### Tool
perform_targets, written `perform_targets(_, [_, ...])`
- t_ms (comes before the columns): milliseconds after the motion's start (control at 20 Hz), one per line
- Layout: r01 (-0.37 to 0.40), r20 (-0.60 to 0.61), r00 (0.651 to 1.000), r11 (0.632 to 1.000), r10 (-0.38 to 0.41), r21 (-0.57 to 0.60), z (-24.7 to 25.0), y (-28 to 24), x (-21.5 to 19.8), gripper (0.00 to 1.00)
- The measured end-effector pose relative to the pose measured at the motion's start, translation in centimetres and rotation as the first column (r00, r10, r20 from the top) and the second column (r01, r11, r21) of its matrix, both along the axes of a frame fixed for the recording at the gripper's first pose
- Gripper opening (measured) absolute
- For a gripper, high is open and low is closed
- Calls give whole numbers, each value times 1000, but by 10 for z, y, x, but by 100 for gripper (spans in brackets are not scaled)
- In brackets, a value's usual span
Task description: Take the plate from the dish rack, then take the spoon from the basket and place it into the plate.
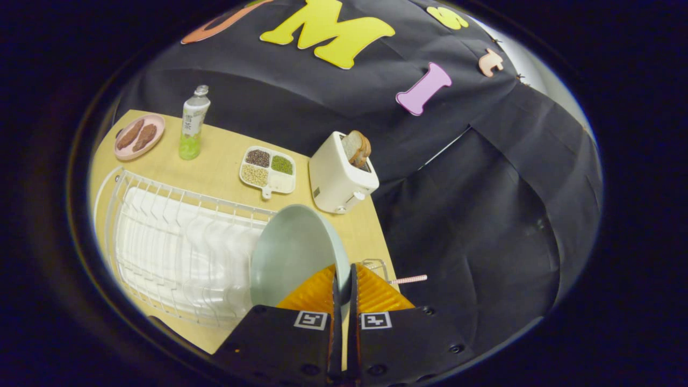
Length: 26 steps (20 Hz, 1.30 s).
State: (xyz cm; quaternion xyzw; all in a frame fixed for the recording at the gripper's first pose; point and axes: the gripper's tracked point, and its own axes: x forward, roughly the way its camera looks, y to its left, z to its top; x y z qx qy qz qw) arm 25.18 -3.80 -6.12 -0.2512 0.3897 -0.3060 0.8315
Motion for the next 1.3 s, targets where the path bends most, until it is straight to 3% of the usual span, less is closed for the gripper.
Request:
perform_targets(300, [-7,25,1000,1000,7,8,4,8,41,9])
perform_targets(550, [-30,113,993,1000,30,-1,32,3,44,9])
perform_targets(650, [-50,99,994,998,45,41,33,3,25,9])
perform_targets(800, [-149,99,986,974,134,169,22,13,-8,9])
perform_targets(1050, [-291,194,952,892,236,346,-13,14,-92,9])
perform_targets(1300, [-351,273,930,819,247,454,-78,6,-169,9])
